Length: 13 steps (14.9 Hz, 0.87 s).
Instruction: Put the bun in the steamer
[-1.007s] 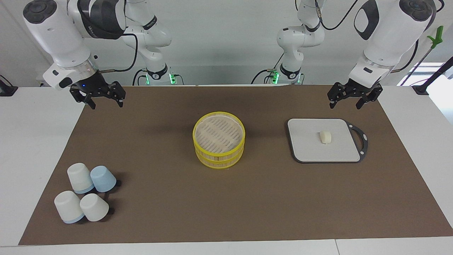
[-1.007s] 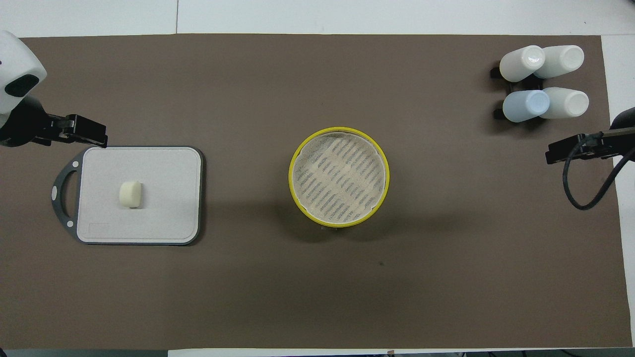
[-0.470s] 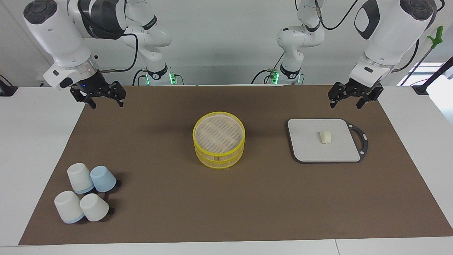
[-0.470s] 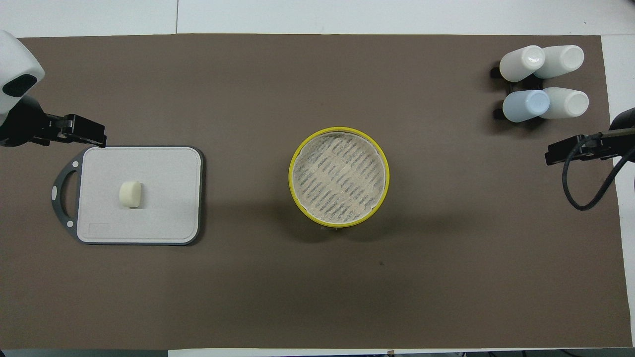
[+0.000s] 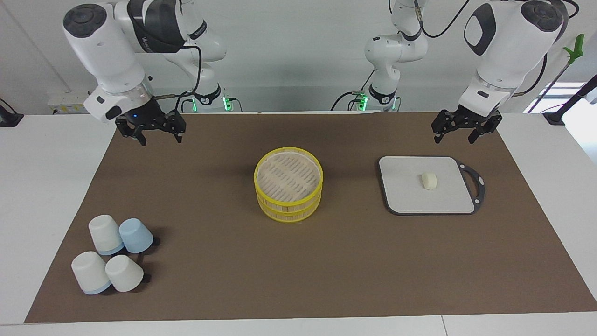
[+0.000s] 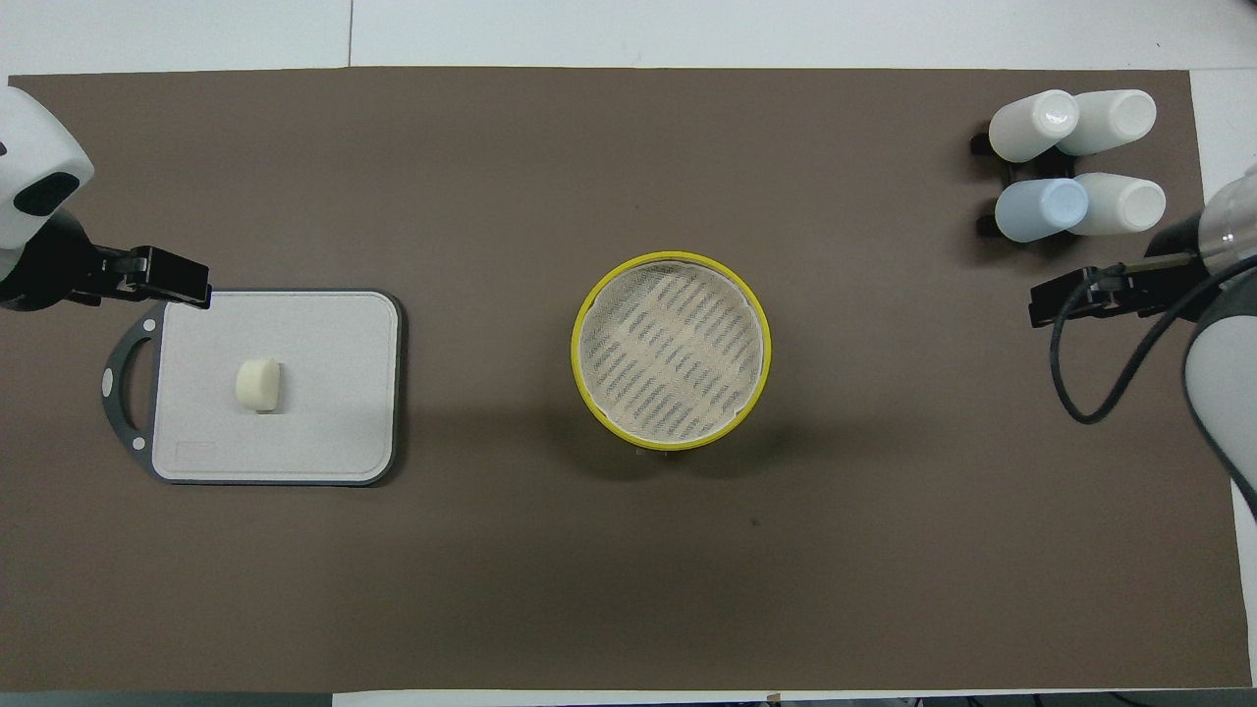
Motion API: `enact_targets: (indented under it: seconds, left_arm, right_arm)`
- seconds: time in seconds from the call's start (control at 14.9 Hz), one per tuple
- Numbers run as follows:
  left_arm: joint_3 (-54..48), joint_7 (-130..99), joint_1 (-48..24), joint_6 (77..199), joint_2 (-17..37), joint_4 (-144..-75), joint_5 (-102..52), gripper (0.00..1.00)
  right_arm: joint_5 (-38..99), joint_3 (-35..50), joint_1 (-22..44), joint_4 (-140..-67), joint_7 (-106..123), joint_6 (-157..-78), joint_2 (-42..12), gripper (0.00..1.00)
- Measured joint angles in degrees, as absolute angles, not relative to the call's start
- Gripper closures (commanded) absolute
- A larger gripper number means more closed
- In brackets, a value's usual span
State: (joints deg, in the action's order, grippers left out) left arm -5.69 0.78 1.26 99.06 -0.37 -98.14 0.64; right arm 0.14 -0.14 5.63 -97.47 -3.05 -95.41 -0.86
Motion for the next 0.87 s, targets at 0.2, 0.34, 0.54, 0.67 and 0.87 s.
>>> enact_targets:
  seconds: [0.2, 0.34, 0.54, 0.67, 0.87]
  left_arm:
    - [-5.51, 0.79, 2.28, 106.91, -3.03, -108.3, 0.64, 0.0]
    - [-5.51, 0.79, 2.51, 109.93, -3.52, -112.38, 0.64, 0.0]
    - [-5.45, 0.79, 3.12, 114.87, -3.45, -116.92, 0.64, 0.0]
    - [-5.42, 0.79, 3.58, 119.65, -3.37, -120.76, 0.64, 0.0]
    - [-5.41, 0.79, 3.73, 122.82, -2.34, -124.28, 0.64, 0.0]
  right_arm:
    - [0.15, 0.13, 12.07, -94.77, -13.09, -96.77, -4.62, 0.0]
    - [0.28, 0.2, 15.84, -92.73, -19.26, -98.21, -7.33, 0.0]
    - [1.11, 0.24, 20.74, -90.94, -26.85, -100.49, -10.78, 0.0]
    - [1.18, 0.23, 23.71, -87.72, -30.99, -100.59, -13.99, 0.0]
    - [1.19, 0.2, 27.67, -81.37, -37.22, -100.59, -19.67, 0.0]
